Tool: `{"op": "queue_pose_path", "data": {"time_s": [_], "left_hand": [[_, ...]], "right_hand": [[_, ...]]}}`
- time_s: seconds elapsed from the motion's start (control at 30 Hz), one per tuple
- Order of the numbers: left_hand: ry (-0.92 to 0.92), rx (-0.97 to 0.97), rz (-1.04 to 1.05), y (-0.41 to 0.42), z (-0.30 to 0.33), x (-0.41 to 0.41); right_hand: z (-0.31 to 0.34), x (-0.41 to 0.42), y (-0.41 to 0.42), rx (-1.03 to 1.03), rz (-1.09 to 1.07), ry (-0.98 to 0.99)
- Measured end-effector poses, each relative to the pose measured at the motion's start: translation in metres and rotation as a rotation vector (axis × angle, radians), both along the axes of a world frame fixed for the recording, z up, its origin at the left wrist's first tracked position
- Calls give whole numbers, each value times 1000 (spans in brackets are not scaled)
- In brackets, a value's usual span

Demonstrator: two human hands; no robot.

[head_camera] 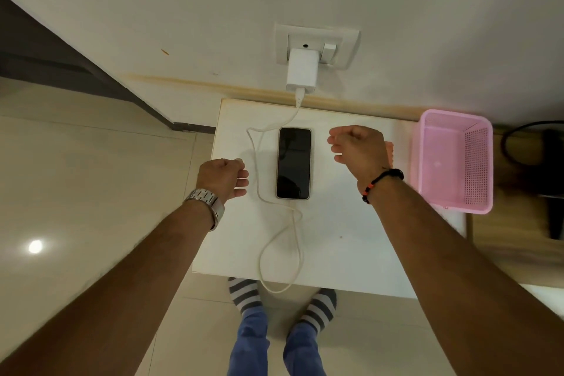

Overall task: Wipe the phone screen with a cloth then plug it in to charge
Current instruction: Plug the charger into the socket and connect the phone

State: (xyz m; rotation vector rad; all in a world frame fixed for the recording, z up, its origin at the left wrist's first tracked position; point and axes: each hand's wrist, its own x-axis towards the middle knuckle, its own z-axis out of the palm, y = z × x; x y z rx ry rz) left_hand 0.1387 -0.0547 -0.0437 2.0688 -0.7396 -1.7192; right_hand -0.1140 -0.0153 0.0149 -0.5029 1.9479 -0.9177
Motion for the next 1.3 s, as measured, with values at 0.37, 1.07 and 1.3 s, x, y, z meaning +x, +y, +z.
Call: {"op": "queue_pose_path", "data": {"time_s": [0.37,1.07,1.3], "left_hand": [[-35,101,-124,12,-16,-2],[-175,-168,130,-47,14,26],[-570,-520,-303,-114,-1,55]], "right_hand": [[-13,3,12,56,-2,-51],[-28,23,-9,70,167,-7],[-28,41,-45,5,267,-35]]}}
